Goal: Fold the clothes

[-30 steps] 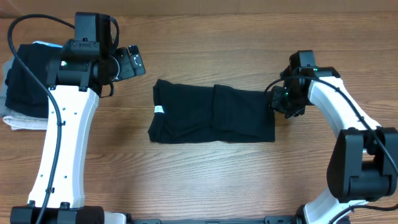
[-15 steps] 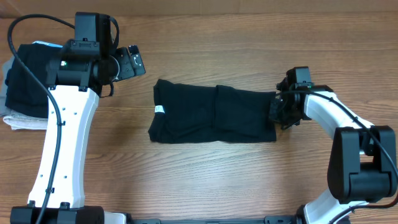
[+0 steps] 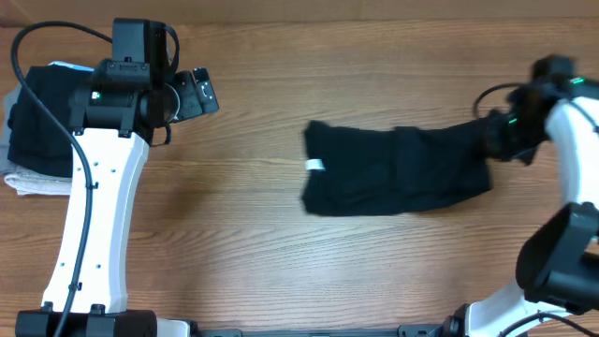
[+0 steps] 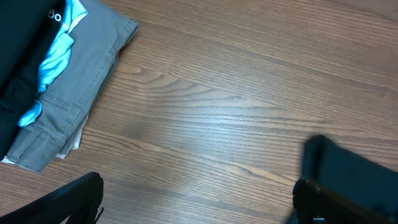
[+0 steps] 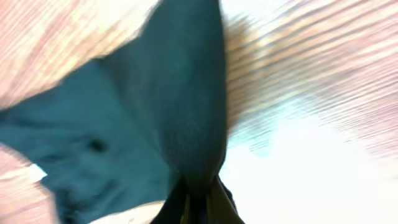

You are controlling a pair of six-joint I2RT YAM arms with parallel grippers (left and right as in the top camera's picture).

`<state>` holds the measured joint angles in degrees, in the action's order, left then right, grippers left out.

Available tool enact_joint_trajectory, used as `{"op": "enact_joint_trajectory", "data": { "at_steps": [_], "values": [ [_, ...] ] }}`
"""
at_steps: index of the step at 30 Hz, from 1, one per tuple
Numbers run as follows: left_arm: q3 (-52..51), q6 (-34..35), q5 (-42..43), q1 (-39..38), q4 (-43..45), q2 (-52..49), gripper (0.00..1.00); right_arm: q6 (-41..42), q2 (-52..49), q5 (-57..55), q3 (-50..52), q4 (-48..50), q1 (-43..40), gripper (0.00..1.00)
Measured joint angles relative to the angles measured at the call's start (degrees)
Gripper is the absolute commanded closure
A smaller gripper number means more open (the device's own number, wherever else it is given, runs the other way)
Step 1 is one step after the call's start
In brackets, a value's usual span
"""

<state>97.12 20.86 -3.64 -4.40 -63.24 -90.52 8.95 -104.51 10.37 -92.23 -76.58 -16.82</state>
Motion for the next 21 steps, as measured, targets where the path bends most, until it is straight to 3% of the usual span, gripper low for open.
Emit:
{"op": "enact_joint_trajectory", "data": {
  "at_steps": [8, 17, 21],
  "values": [
    [0.0, 0.0, 0.0, 0.0, 0.0, 0.0, 0.0, 0.0, 0.2, 3.2, -10.8, -8.2, 5.0, 0.96],
    [0.0, 0.0, 0.0, 0.0, 0.0, 0.0, 0.0, 0.1, 0.2, 3.7, -8.3, -4.4, 22.2, 0.93],
    [0.0, 0.0, 0.0, 0.0, 0.0, 0.0, 0.0, 0.0, 0.2, 3.4, -4.0, -0.3, 28.6, 0.84]
  ]
}}
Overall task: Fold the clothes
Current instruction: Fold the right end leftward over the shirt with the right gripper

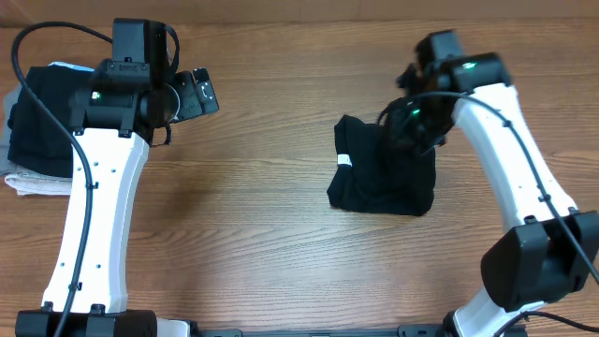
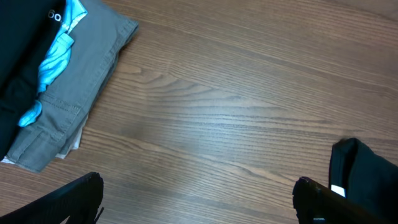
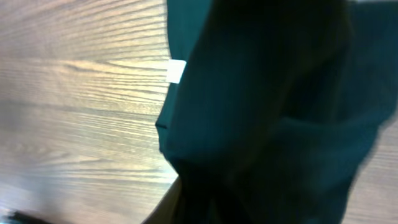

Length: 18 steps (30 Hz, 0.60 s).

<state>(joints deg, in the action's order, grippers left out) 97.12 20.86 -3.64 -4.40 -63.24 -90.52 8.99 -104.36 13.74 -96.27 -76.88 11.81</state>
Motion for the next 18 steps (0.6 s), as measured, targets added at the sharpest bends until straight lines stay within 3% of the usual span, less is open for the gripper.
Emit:
{"op": "enact_joint_trajectory", "data": {
  "at_steps": [4, 7, 12, 14, 16, 17, 18],
  "values": [
    [0.0, 0.0, 0.0, 0.0, 0.0, 0.0, 0.0, 1.0, 0.0, -0.8, 5.0, 6.9, 3.8, 0.79],
    [0.0, 0.0, 0.0, 0.0, 0.0, 0.0, 0.0, 2.6, 0.0, -0.7, 9.3, 13.1, 5.6, 0.56],
    [0.0, 0.0, 0.0, 0.0, 0.0, 0.0, 0.0, 3.0, 0.0, 2.8, 12.0, 18.3, 5.9, 0.46],
    [0.0, 0.0, 0.0, 0.0, 0.0, 0.0, 0.0, 2.5, 0.0, 4.6, 11.8, 17.5, 5.7, 0.48],
    [0.0, 0.0, 0.0, 0.0, 0.0, 0.0, 0.0, 2.1, 0.0, 5.9, 11.1, 14.3, 4.9, 0.58],
    [0.0, 0.0, 0.0, 0.0, 0.0, 0.0, 0.0, 2.0, 0.0, 6.3, 10.7, 13.0, 4.1, 0.67],
    [0.0, 0.0, 0.0, 0.0, 0.0, 0.0, 0.0, 1.7, 0.0, 6.6, 10.3, 11.9, 3.0, 0.83]
  ]
}}
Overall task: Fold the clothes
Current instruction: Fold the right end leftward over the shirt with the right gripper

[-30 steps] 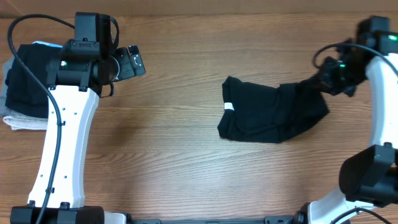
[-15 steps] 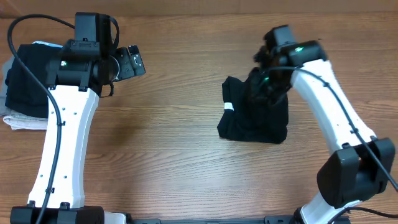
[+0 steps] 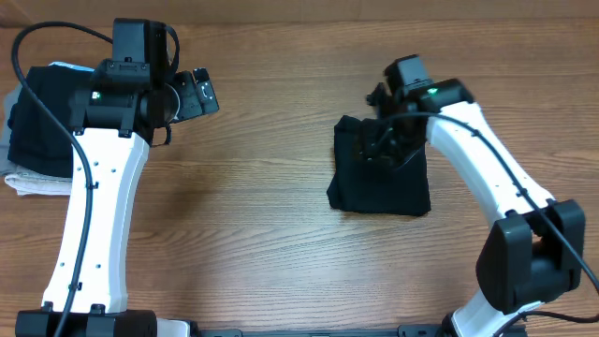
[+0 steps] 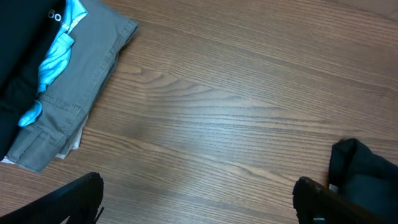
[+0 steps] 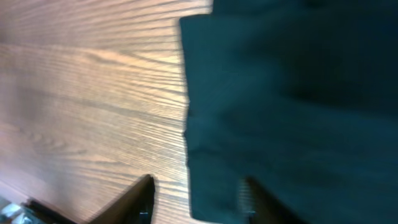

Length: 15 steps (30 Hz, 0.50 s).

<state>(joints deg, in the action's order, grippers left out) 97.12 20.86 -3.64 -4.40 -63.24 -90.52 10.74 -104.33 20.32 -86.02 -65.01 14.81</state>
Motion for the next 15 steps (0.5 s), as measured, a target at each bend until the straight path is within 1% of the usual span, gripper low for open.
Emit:
{"op": "enact_joint_trajectory", "data": {
  "at_steps": [1, 2, 4, 7, 10, 15],
  "values": [
    [0.0, 0.0, 0.0, 0.0, 0.0, 0.0, 0.0, 0.1, 0.0, 0.3, -0.3, -1.3, -1.1, 0.93],
    [0.0, 0.0, 0.0, 0.0, 0.0, 0.0, 0.0, -0.1, 0.0, 0.4, -0.3, -2.6, -2.3, 0.96],
    [0.0, 0.0, 0.0, 0.0, 0.0, 0.0, 0.0, 0.1, 0.0, 0.5, -0.2, -4.5, -4.5, 0.96],
    [0.0, 0.0, 0.0, 0.0, 0.0, 0.0, 0.0, -0.1, 0.1, 0.5, 1.5, -3.9, -5.9, 0.96],
    [0.0, 0.0, 0.0, 0.0, 0.0, 0.0, 0.0, -0.1, 0.1, 1.8, 6.4, -0.2, -5.4, 0.96],
    [0.0, 0.0, 0.0, 0.0, 0.0, 0.0, 0.0, 0.4, 0.1, 6.3, 17.3, 11.2, -5.0, 0.96]
  ]
}}
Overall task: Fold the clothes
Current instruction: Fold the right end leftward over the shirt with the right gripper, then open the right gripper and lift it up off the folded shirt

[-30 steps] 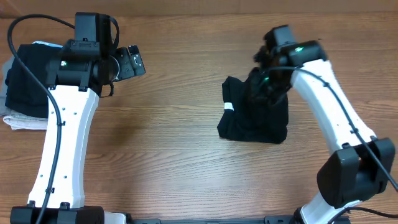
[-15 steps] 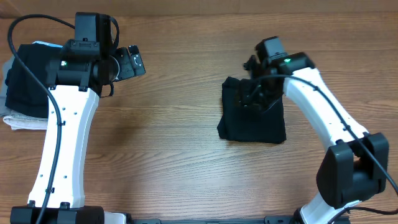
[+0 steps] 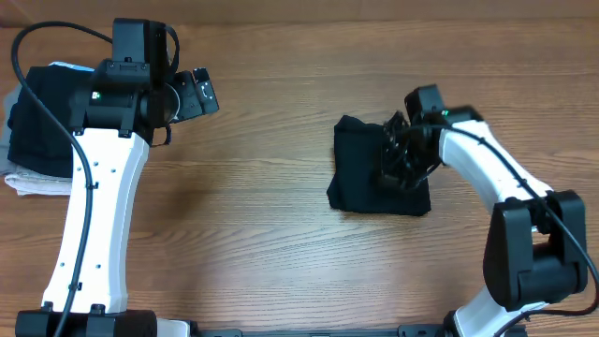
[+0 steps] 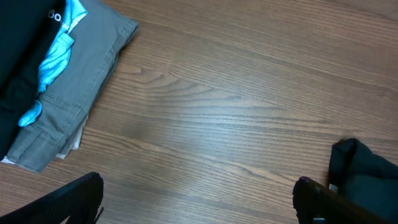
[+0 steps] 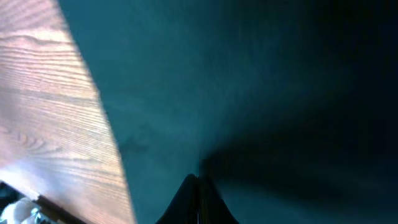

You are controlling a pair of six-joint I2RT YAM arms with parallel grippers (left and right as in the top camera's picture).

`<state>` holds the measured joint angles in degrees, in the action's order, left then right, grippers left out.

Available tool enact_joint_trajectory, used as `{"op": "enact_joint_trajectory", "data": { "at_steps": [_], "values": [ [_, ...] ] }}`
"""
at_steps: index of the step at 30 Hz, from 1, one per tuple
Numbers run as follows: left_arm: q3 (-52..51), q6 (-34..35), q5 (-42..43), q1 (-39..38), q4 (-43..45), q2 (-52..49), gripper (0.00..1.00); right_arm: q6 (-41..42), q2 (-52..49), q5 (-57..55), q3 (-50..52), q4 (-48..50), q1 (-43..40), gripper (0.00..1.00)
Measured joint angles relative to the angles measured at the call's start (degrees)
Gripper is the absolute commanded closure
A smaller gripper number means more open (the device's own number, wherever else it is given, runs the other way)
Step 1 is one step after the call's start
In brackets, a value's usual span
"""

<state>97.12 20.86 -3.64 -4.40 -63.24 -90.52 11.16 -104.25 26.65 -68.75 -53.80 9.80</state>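
A black garment (image 3: 363,183) lies folded into a compact square right of the table's middle; its corner (image 4: 367,167) shows in the left wrist view. My right gripper (image 3: 394,166) is down on the garment's right half. In the right wrist view its fingers (image 5: 199,183) are pressed together, pinching the dark cloth (image 5: 186,74) that fills the frame. My left gripper (image 3: 198,94) hangs open at the back left, far from the garment, its fingertips (image 4: 81,196) wide apart over bare wood.
A pile of folded clothes (image 3: 37,126) sits at the far left edge, black on top, with grey trousers (image 4: 81,81) and a light blue piece (image 4: 59,53) below. The wooden table (image 3: 243,225) stretches between the pile and the garment.
My right gripper was open over the garment's top edge; now it is shut on the cloth, further right and lower on the garment. The garment's outline and the left arm are unchanged.
First my right gripper held one end of the garment, stretched long toward the table's right edge. Then it had brought that end over the other half, leaving a short square. Then it stood open above the fold, and now it is shut on the cloth again.
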Motion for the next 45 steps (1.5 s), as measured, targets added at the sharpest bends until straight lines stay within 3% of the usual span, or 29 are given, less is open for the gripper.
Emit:
{"op": "enact_joint_trajectory", "data": {
  "at_steps": [6, 13, 34, 41, 44, 45],
  "values": [
    [0.0, 0.0, 0.0, 0.0, 0.0, 0.0, 0.0, 1.4, 0.0, 4.3, 4.9, 2.7, 0.0, 0.96],
    [0.0, 0.0, 0.0, 0.0, 0.0, 0.0, 0.0, 1.0, 0.1, 11.0, -3.7, 3.3, 0.0, 0.96],
    [0.0, 0.0, 0.0, 0.0, 0.0, 0.0, 0.0, 4.5, -5.2, 3.4, -3.9, 19.8, 3.0, 0.83],
    [0.0, 0.0, 0.0, 0.0, 0.0, 0.0, 0.0, 4.8, -5.5, 6.1, -6.6, 12.9, 1.4, 0.53],
    [0.0, 0.0, 0.0, 0.0, 0.0, 0.0, 0.0, 4.7, -5.2, 7.4, -12.7, 4.2, -1.1, 0.3],
    [0.0, 0.0, 0.0, 0.0, 0.0, 0.0, 0.0, 4.2, -4.7, 7.6, -15.1, 1.0, -2.0, 0.18]
  ]
}}
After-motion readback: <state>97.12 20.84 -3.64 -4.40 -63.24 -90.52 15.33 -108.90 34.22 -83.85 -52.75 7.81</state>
